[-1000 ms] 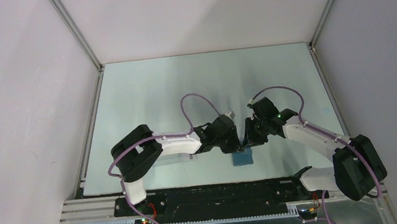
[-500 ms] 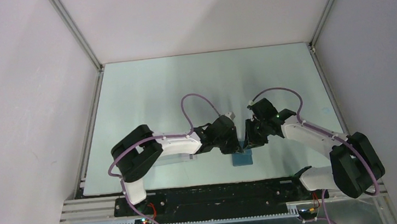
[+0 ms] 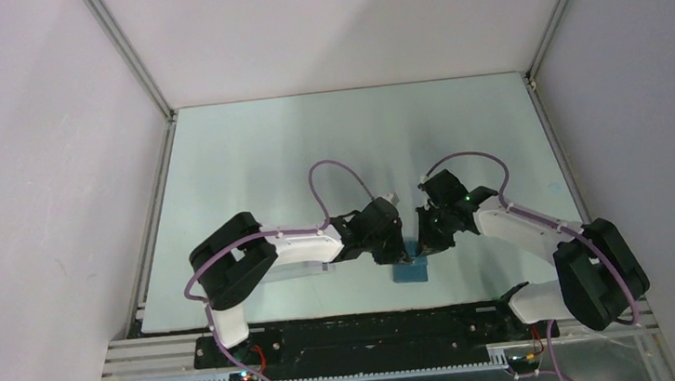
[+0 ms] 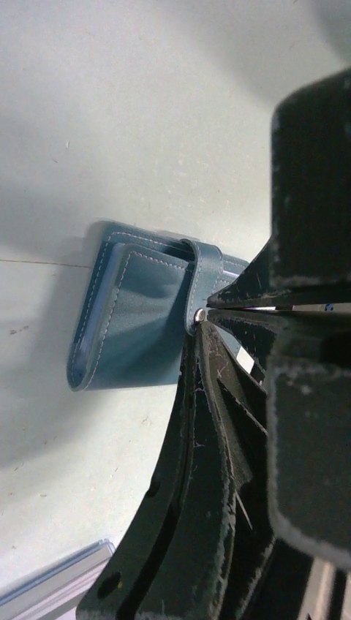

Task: Put the credit cards into the card holder
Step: Close the card holder at the center of the board.

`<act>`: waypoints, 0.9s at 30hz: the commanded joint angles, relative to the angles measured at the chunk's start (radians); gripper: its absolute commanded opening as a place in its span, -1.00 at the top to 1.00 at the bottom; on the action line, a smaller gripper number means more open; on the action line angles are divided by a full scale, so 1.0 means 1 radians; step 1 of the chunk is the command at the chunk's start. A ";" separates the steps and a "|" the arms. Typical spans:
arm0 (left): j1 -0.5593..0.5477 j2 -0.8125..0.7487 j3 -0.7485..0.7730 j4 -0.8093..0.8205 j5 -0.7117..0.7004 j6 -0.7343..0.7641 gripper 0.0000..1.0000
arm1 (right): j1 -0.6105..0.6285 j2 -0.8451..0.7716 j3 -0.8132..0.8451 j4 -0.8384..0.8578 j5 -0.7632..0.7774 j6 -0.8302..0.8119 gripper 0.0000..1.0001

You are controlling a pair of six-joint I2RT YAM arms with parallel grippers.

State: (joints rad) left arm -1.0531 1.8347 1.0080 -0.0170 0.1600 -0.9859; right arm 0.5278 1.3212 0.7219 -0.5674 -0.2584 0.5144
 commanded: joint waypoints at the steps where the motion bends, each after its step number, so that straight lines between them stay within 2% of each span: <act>1: -0.007 0.020 0.020 -0.062 -0.023 0.026 1.00 | 0.019 0.031 -0.007 0.010 0.019 -0.012 1.00; 9: -0.007 0.053 0.037 -0.079 -0.024 0.027 1.00 | 0.048 0.127 -0.015 0.058 0.043 0.000 1.00; 16: -0.003 0.085 0.044 -0.094 -0.028 0.015 1.00 | 0.061 0.217 -0.015 0.057 0.123 0.013 1.00; 27: 0.028 0.161 0.006 -0.120 -0.034 -0.097 1.00 | 0.145 0.354 -0.015 0.037 0.254 0.075 1.00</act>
State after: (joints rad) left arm -1.0348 1.8790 1.0512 -0.0677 0.1993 -1.0409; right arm 0.6136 1.5116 0.7971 -0.6434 -0.1711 0.5514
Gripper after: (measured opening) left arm 0.003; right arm 0.008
